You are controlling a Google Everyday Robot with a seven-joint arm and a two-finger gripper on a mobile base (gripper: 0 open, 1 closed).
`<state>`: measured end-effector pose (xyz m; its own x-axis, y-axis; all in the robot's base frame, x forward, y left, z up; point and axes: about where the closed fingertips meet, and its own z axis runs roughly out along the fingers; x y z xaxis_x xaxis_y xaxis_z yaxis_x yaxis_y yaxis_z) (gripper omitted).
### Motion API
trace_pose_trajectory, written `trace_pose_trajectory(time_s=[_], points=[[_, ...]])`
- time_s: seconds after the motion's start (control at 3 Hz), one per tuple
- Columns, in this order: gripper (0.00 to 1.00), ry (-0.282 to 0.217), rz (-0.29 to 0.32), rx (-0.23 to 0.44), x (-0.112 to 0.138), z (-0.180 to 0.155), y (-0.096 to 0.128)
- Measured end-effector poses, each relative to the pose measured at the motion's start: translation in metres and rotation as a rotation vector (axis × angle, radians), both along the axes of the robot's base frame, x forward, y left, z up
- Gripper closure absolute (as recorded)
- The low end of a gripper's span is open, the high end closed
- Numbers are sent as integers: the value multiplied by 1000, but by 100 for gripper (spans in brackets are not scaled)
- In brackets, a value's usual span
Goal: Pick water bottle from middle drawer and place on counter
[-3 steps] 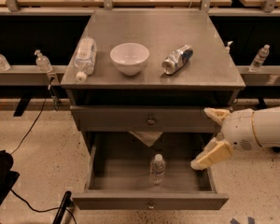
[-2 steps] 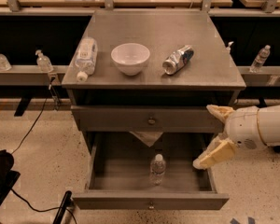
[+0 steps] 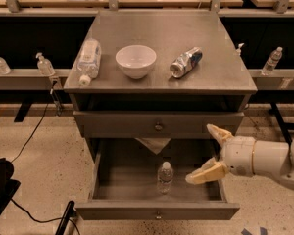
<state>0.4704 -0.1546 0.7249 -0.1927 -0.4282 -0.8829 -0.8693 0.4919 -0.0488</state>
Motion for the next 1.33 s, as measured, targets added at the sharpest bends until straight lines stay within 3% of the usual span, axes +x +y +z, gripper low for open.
trace_pose_trajectory(time_s=[0.33, 0.67, 1.0, 1.33], points=[[0, -155, -110, 93, 15, -54, 6], [0, -235, -168, 48, 31, -82, 4], [0, -247, -219, -9, 45, -119, 2], [0, -198, -222, -3, 48, -159, 14]])
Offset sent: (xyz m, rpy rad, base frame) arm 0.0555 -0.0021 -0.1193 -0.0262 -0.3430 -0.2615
